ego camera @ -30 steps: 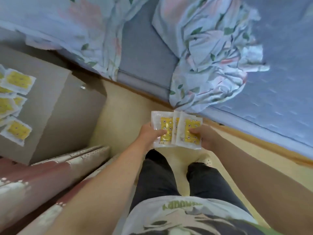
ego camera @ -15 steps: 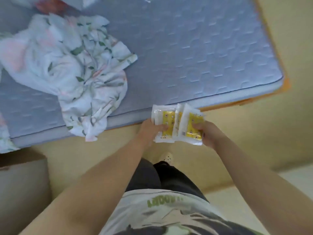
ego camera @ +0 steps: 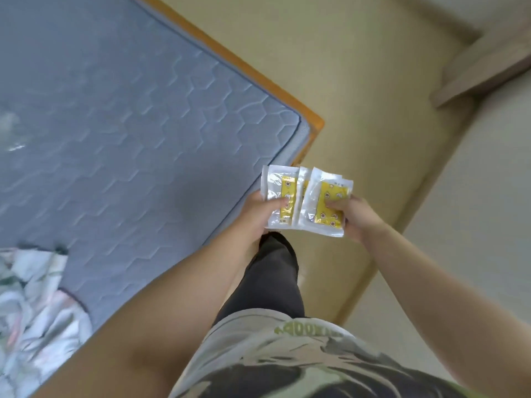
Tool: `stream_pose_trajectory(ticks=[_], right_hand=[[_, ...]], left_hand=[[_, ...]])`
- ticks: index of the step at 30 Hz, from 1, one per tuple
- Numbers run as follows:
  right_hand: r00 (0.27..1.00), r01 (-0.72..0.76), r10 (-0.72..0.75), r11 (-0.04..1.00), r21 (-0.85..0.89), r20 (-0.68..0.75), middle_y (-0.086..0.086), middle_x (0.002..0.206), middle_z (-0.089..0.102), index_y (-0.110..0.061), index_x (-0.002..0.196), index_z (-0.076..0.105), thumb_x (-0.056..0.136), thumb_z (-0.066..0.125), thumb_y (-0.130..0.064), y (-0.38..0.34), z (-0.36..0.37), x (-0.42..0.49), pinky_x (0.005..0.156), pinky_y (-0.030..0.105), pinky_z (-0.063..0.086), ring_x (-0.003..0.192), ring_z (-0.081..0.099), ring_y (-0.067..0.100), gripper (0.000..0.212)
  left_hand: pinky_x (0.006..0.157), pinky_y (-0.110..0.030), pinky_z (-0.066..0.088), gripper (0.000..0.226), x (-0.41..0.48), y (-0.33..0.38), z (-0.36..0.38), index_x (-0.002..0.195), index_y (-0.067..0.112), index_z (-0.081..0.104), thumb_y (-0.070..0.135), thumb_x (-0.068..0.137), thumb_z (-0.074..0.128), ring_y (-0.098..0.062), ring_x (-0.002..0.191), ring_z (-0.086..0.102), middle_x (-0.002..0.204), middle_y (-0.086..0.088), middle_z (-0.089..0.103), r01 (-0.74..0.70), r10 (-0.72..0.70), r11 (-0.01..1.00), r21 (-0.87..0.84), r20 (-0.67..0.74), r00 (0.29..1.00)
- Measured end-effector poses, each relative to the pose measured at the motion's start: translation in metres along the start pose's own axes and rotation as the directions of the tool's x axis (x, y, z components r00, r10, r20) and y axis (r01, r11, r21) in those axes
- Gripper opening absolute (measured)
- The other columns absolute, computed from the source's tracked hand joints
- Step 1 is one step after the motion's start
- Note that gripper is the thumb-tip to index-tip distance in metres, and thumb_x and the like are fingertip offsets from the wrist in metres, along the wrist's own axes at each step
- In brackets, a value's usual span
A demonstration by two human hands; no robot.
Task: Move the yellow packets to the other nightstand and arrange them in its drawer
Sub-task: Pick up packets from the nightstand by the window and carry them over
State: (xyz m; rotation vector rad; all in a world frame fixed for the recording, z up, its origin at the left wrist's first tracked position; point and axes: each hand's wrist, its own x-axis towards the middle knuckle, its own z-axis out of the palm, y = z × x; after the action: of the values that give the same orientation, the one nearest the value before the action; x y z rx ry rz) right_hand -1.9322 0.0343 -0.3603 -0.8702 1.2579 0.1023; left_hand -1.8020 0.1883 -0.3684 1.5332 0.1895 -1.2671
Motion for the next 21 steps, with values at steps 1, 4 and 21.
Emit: stream_pose_trajectory(ticks=[1,4,21], right_hand=[[0.999,0.001,0.000,1.000,0.028,-0.036,0.020,0.109,0.067,0.003,0.116,0.057,0.086,0.057,0.008,-0.020,-0.010,0.009,0.079,0.043,0.054,0.094,0.067,0.034,0.030],[0.995,0.000,0.009,0.996,0.092,-0.101,0.017,0.102,0.068,0.002,0.109,0.059,0.086,0.057,0.008,-0.079,-0.042,0.034,0.076,0.040,0.055,0.088,0.069,0.030,0.025],[0.997,-0.015,0.007,0.994,-0.108,-0.078,0.015,0.109,0.067,-0.006,0.104,0.063,0.082,0.063,0.003,-0.444,-0.175,0.251,0.089,0.051,0.052,0.095,0.067,0.031,0.025]], left_hand=[[0.087,-0.046,0.054,0.027,0.019,0.019,0.014,0.099,0.016,0.065,0.009,0.076,0.076,-0.024,0.092,0.068,0.097,-0.004,0.071,0.004,-0.004,0.999,0.041,0.000,1.000],[0.097,-0.051,0.048,0.076,0.069,0.075,0.064,0.122,0.011,0.059,0.034,0.054,0.084,-0.027,0.111,0.062,0.120,-0.007,0.065,0.024,-0.033,0.990,0.141,0.063,0.997],[0.088,-0.046,0.055,0.018,0.297,0.310,0.289,0.097,0.019,0.066,0.013,0.081,0.074,-0.026,0.093,0.070,0.102,-0.006,0.073,0.010,-0.002,0.998,0.056,-0.143,0.990]])
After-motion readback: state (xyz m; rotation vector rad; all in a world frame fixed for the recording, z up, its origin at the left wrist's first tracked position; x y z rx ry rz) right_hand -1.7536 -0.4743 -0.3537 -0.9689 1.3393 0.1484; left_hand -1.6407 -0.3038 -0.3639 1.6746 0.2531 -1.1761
